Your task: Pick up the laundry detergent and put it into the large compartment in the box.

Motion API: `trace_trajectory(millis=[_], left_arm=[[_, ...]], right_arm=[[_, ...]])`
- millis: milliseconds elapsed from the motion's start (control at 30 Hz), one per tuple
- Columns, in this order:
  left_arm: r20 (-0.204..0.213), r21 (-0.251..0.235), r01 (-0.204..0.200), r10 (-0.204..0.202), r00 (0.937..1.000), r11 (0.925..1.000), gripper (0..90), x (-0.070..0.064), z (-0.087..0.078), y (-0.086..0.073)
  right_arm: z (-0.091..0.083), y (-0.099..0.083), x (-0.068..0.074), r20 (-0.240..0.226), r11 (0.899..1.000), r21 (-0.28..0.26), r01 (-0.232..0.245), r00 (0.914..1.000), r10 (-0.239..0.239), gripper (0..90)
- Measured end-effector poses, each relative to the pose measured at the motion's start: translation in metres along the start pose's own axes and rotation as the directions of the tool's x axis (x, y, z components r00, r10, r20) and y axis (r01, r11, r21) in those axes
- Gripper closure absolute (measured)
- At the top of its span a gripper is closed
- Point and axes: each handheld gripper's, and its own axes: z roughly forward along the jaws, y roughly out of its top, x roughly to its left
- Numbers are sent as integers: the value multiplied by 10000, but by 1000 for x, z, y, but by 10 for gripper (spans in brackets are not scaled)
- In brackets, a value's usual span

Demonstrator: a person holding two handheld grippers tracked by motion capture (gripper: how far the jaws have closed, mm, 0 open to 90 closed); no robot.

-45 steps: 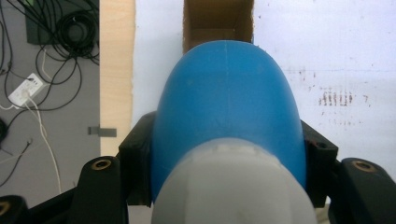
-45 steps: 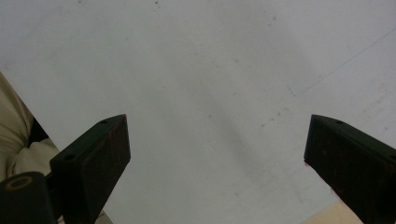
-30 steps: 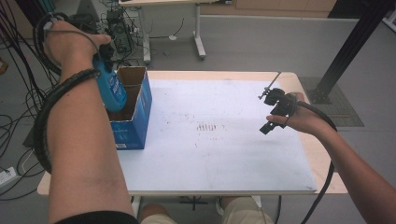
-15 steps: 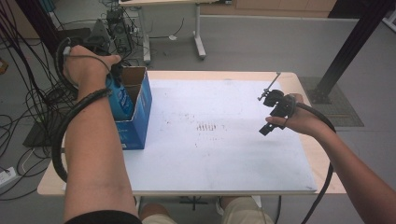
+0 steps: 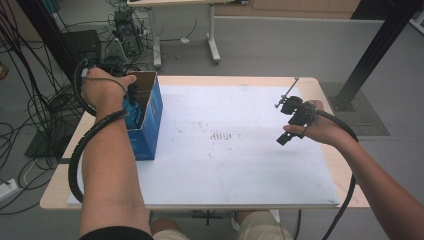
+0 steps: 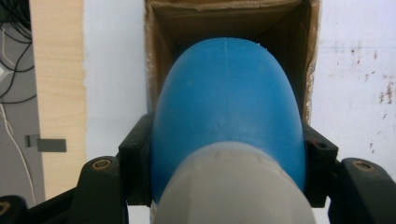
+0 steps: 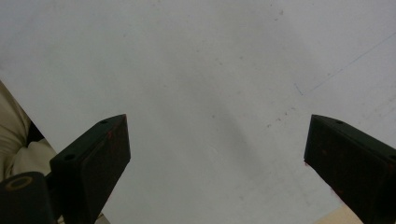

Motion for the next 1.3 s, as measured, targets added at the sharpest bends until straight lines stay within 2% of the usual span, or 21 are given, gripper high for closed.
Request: trace_trajectory(millis=[200,400,467,500,933,1100,1300], left_arm=[[25,102,34,-34,10000,9999,377,-1,16,-1],[-52,58,-29,29,10000,10000,377,-2,24,-3],[-55,-5,72,-72,10000,10000,377,-3,27,-4],[-86,5,-25,25,10000,10000,377,-3,28,-4],[-209,20,-113,113,9997,9999,376,-9,41,-5],[-134,46,-62,63,9999,10000,376,-6,47,-7],[-166,-19,-103,102,9998,9999,376,-7,48,-9]], right_arm=[[2,1,0,-30,10000,59,-17,10000,18,72],[2,0,-1,-6,9999,89,-64,10000,64,72],[2,0,-1,1,9999,77,-78,10000,78,72],[2,0,-1,-8,9999,89,-63,10000,63,72],[5,1,-1,-57,9999,129,-81,10000,81,72],[6,0,-1,-59,9998,143,-102,9999,103,72],[6,0,-1,-52,9998,146,-101,9999,102,72]])
